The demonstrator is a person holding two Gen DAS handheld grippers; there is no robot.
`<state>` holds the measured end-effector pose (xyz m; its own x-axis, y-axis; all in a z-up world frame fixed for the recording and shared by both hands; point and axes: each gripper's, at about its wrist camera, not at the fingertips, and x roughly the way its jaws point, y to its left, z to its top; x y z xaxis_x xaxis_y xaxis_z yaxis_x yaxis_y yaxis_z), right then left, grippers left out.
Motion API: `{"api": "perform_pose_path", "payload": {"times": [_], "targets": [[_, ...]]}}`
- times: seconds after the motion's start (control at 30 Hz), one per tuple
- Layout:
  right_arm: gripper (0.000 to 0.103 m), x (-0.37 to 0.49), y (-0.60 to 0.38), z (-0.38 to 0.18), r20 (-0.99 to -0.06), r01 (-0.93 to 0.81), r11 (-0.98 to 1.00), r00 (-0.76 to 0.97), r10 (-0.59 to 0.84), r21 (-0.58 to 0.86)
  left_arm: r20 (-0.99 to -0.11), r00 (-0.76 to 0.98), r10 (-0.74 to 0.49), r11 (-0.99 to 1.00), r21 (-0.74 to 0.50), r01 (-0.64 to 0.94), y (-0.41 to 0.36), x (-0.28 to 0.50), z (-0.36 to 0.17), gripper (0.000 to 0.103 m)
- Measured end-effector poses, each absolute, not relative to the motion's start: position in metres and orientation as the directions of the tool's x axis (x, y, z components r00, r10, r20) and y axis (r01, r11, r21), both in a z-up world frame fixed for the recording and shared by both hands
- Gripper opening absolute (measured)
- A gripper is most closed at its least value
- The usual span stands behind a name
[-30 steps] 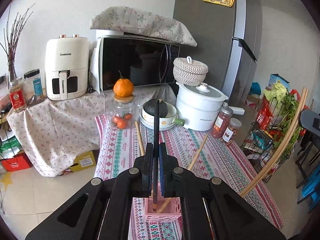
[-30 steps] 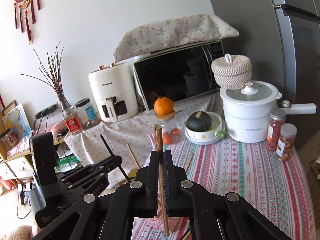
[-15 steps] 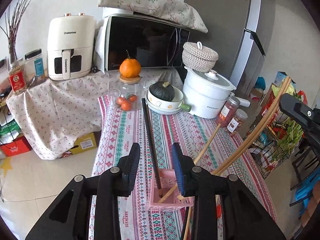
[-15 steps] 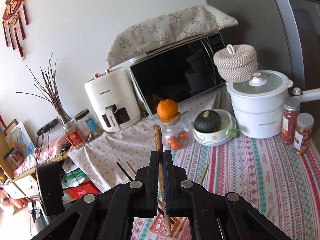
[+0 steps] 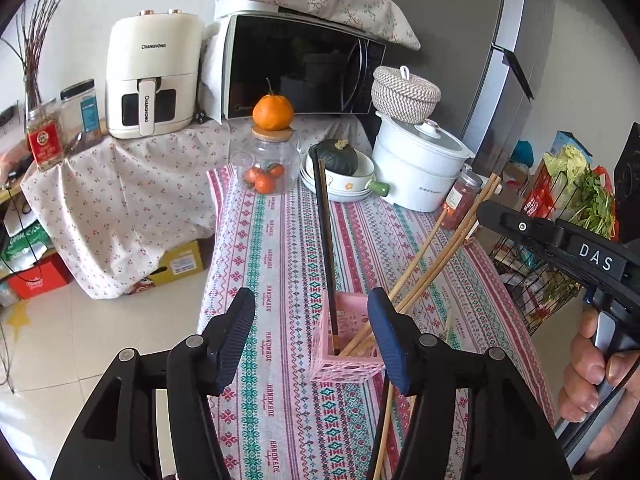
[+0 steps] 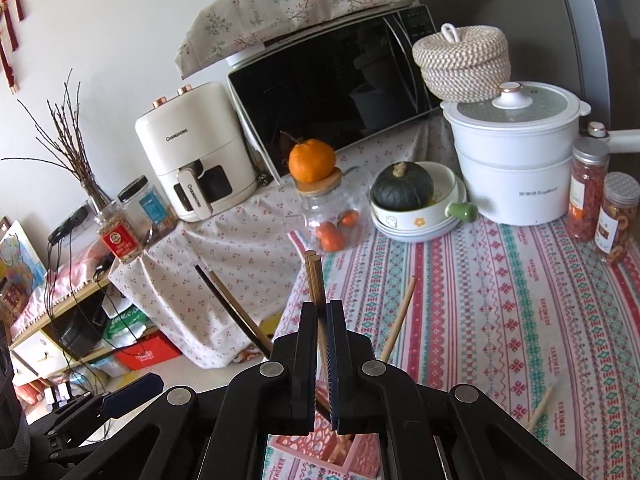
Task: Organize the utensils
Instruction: 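Lower the wooden chopstick into the pink basket and open the right tool, then move the left tool toward the white spoon and remaining chopsticks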
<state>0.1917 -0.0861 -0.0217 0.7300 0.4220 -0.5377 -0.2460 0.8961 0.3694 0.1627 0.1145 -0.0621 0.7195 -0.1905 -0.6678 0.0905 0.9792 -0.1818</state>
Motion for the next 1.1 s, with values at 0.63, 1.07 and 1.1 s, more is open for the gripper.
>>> {"api": "perform_pose_path", "payload": {"times": [0.63, 1.07, 1.1], "targets": [[0.062, 0.165, -0.138, -0.034, -0.669, -0.189, 0.937, 0.66, 0.342, 0.294, -0.807, 0.552, -0.21, 0.976, -0.135, 0.172, 0.086, 0.143, -0.103, 0.076], [0.073, 0.159, -0.181, -0.107, -0.863, -0.049, 0.97, 0.447, 0.234, 0.238, -0.923, 0.337, -0.187, 0.972, -0.124, 0.201, 0.051, 0.144, -0.169, 0.076], [0.075, 0.159, -0.184, -0.111, -0.87, -0.041, 0.972, 0.438, 0.227, 0.232, -0.926, 0.329, -0.186, 0.972, -0.124, 0.202, 0.049, 0.144, -0.173, 0.076]]}}
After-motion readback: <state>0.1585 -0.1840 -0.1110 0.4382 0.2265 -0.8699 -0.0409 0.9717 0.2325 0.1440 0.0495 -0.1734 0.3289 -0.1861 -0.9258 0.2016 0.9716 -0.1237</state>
